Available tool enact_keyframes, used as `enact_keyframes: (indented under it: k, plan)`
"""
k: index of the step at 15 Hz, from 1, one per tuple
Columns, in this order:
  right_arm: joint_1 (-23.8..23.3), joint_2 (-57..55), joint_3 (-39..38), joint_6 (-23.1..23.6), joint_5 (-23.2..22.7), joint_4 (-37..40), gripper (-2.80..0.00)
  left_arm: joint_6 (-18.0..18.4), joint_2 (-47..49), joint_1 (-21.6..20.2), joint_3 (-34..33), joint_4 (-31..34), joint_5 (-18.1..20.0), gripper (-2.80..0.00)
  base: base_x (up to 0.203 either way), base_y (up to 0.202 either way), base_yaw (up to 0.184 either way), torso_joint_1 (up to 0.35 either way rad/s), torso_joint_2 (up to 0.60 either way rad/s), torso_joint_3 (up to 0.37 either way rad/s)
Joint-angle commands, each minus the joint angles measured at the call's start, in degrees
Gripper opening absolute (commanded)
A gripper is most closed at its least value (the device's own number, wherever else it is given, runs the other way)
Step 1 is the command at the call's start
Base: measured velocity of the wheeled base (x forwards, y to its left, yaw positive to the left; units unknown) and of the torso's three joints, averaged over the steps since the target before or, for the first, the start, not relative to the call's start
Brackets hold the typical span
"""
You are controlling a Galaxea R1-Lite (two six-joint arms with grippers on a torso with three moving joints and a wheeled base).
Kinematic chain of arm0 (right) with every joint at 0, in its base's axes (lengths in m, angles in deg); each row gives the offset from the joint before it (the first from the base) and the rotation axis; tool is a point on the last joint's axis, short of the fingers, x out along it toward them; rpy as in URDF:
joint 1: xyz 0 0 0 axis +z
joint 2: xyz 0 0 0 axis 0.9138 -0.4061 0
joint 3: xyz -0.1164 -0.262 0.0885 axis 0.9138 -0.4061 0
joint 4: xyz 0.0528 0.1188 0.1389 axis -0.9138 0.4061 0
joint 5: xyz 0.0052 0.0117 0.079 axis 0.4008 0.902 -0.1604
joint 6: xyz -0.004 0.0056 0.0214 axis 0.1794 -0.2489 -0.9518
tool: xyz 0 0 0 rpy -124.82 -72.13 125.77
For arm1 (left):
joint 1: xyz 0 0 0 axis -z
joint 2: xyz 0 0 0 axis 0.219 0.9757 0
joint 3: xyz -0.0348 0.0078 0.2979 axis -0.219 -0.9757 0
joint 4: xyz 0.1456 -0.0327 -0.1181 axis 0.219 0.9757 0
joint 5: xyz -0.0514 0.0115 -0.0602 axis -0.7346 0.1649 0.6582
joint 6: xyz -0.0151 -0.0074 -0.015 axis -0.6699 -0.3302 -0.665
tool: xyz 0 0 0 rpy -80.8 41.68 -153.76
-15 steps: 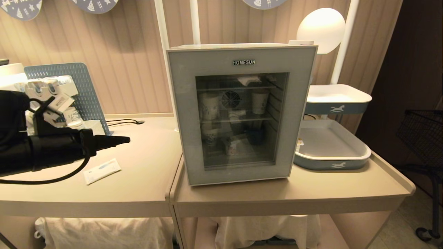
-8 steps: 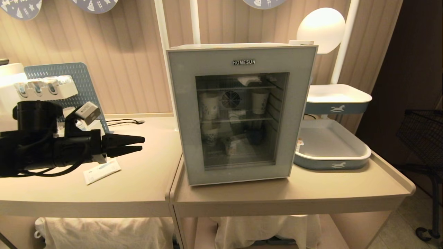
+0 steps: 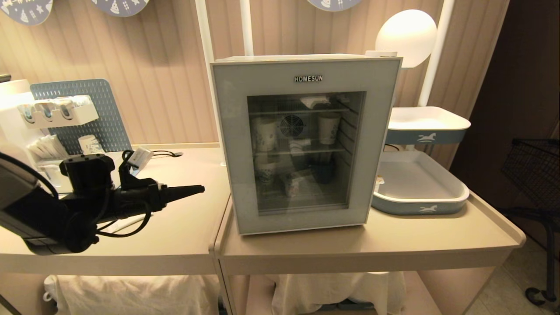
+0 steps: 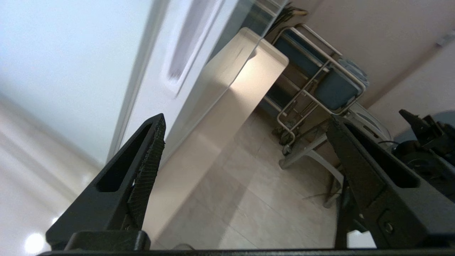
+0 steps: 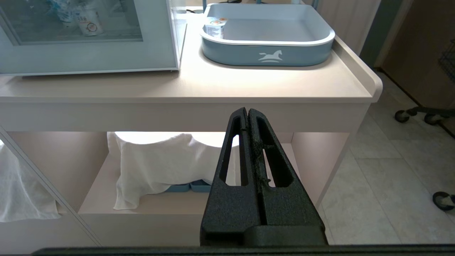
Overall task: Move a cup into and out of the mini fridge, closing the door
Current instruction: Put the yoghurt in the freezer
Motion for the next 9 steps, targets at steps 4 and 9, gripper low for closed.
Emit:
enact_keyframes:
  k: [4,9]
  plan:
    - [0.0,0.0,0.0,0.1,0.0,0.0,-2.80,-14.2,6.9,6.8,2.0,-25.7,-1.6,0.00,0.000,0.000,0.000,0.000,0.00,0.000]
    - [0.0,0.0,0.0,0.1,0.1,-0.1,-2.80,-17.3,7.3,8.1,6.4,-25.8,-2.0,0.00,0.000,0.000,0.000,0.000,0.00,0.000]
